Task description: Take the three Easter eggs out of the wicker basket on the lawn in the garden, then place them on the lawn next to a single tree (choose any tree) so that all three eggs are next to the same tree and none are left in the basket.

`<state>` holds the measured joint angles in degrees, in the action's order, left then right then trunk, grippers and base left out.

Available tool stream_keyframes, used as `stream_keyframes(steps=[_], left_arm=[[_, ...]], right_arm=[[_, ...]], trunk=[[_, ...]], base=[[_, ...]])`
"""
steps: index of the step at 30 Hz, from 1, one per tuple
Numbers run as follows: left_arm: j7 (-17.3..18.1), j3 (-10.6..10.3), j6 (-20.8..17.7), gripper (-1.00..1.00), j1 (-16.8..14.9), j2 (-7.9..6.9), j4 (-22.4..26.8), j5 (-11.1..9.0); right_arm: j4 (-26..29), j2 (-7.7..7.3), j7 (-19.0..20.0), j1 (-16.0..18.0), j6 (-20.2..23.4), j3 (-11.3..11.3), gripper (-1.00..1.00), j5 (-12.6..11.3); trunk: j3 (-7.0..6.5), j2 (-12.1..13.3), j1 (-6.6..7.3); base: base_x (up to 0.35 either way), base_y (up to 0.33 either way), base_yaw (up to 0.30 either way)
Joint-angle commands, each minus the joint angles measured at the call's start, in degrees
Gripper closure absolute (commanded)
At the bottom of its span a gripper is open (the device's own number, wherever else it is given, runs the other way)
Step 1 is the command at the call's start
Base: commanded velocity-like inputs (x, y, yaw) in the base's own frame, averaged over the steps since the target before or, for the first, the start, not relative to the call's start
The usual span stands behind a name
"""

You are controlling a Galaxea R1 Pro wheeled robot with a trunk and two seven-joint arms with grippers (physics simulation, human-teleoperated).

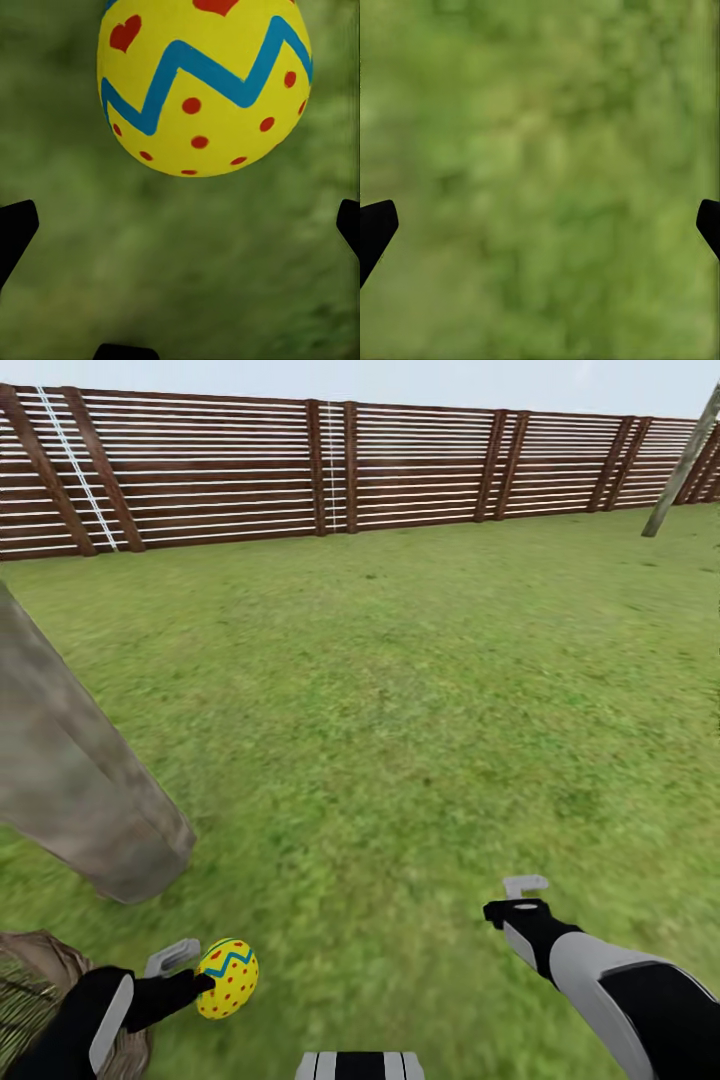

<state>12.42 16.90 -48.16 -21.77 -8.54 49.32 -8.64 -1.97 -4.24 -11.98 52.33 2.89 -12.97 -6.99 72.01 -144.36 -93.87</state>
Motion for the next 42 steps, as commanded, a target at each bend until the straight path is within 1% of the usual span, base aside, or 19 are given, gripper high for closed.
stream_keyframes(steps=[1, 4, 9, 14, 18, 42], left_arm=[[0.1, 0.1, -0.3, -1.0, 0.0, 0.01, 0.1, -0.2], [0.1, 0.1, -0.4, -1.0, 0.0, 0.01, 0.1, -0.2], [0.0, 0.1, -0.3, -1.0, 0.0, -0.01, 0.1, -0.2], [0.1, 0.5, -0.3, -1.0, 0.0, -0.4, 0.2, -0.2], [0.1, 0.3, -0.3, -1.0, 0.0, -0.28, 0.2, -0.2], [0.0, 0.2, -0.4, -1.0, 0.0, -0.17, 0.1, -0.2]], right_arm=[[-0.2, 0.11, -0.1, 0.0, 0.0, -0.5, -1.0, -0.6], [-0.3, 0.25, -0.3, 0.0, -0.2, -0.6, -1.0, -0.6], [-0.7, 0.34, -0.3, 0.0, -0.2, -0.6, -1.0, -0.6], [-0.9, 0.37, -0.2, 0.0, -0.3, -0.5, -1.0, -0.6], [-1.0, 0.37, -0.2, 0.0, -0.3, -0.5, -1.0, -0.6], [-1.1, 0.38, -0.3, 0.0, -0.3, -0.5, -1.0, -0.7]], trunk=[[-0.19, 0.0, 0.03], [-0.85, 0.0, 0.11], [-1.96, 0.1, 0.24], [-3.07, 0.2, 0.37], [-3.95, 0.2, 0.47], [-9.27, 0.5, 1.09]], base=[[0.0, 0.0, 0.0], [-0.113, 0.0, 0.0], [-0.288, 0.0, 0.0], [-0.218, 0.0, 0.0], [-0.233, 0.0, 0.0], [-0.336, 0.0, 0.0]])
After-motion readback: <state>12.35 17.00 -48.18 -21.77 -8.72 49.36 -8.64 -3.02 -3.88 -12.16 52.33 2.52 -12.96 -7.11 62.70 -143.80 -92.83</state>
